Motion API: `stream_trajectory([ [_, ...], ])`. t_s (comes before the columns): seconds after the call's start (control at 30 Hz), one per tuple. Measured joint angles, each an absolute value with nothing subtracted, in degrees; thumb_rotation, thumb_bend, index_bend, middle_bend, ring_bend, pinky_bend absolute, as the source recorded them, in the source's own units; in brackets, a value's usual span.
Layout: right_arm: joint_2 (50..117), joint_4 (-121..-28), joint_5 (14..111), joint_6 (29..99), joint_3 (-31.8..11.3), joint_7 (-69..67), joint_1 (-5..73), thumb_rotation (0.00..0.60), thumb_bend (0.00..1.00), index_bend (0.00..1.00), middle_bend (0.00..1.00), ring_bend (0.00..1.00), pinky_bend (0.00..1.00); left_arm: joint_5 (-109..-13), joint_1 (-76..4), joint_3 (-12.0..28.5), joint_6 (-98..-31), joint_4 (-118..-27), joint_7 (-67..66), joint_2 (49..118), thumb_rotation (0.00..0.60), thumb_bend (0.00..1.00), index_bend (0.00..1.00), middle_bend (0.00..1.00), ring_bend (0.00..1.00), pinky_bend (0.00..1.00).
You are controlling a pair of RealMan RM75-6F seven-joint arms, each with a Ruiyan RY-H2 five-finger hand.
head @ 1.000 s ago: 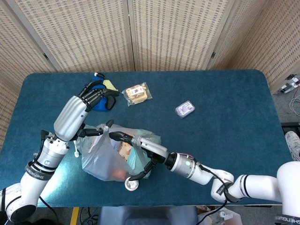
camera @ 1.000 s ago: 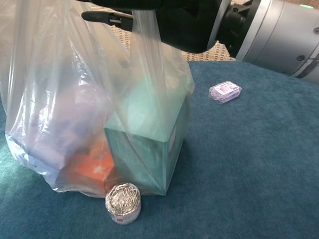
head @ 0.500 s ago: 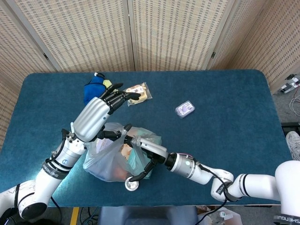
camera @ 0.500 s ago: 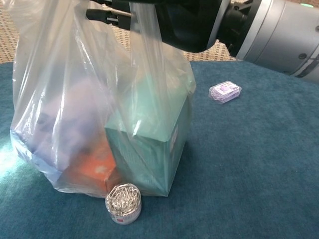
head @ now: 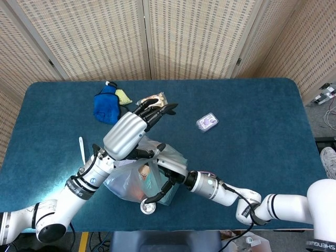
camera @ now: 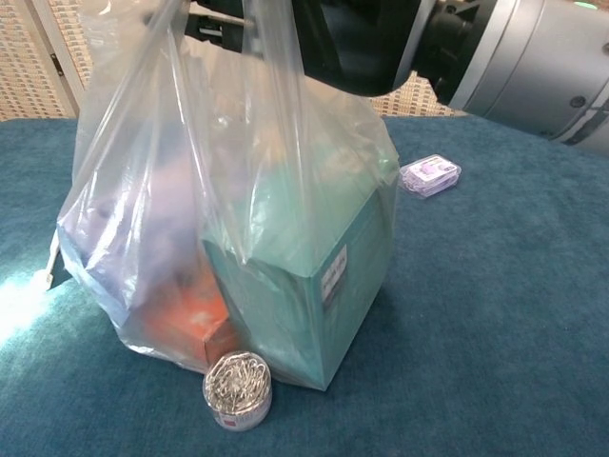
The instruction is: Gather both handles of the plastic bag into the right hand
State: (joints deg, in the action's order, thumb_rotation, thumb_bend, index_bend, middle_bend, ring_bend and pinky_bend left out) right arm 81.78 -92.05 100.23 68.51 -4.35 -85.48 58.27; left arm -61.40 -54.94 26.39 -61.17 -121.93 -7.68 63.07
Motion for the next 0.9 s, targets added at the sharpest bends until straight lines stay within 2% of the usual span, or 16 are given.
stream_trajectory([
  [0.23, 82.0, -91.9, 99.7, 68.1, -4.4, -85.7, 58.6, 0.600, 0.00, 0.00, 0.11, 0.02, 0.02, -56.8, -57.3, 26.3, -60.5, -121.6, -10.2, 64.3, 0.600, 0.31, 0.00, 0.18, 0.18, 0.06],
  [0.3, 82.0, -91.8, 99.4, 67.7, -4.4, -85.6, 58.8, 0.600, 0.00, 0.01, 0.14, 0.07, 0.03, -55.8, -57.7, 26.2, -60.4, -121.4, -10.7, 64.4, 0.600, 0.31, 0.00, 0.17, 0.17, 0.06],
  [0.4, 82.0, -91.6, 99.0, 66.9, -4.3, -85.1, 59.0, 0.600, 0.00, 0.07, 0.18, 0.18, 0.11, -55.1, -58.0, 26.0, -60.3, -121.2, -11.3, 64.1, 0.600, 0.30, 0.00, 0.17, 0.16, 0.06],
  [0.5, 81.8, -91.7, 98.4, 65.9, -4.3, -84.9, 59.2, 0.600, 0.00, 0.13, 0.26, 0.26, 0.17, -54.3, -58.0, 25.7, -59.9, -121.2, -11.5, 63.5, 0.600, 0.29, 0.00, 0.15, 0.15, 0.06],
  [0.6, 81.8, -91.8, 97.7, 64.8, -4.3, -84.8, 59.5, 0.600, 0.00, 0.18, 0.33, 0.33, 0.20, -53.2, -58.0, 25.5, -59.3, -121.3, -11.6, 62.4, 0.600, 0.27, 0.00, 0.14, 0.14, 0.06],
  [0.73, 81.7, -91.7, 97.0, 63.6, -4.5, -84.6, 59.9, 0.600, 0.00, 0.23, 0.36, 0.39, 0.23, -51.8, -57.9, 25.2, -58.2, -121.8, -11.7, 60.5, 0.600, 0.26, 0.00, 0.13, 0.11, 0.06],
  [0.9, 81.5, -91.2, 95.7, 61.8, -4.8, -85.5, 60.5, 0.600, 0.00, 0.34, 0.44, 0.48, 0.30, -48.8, -57.7, 24.5, -55.4, -122.8, -12.0, 56.6, 0.600, 0.21, 0.00, 0.09, 0.07, 0.04],
])
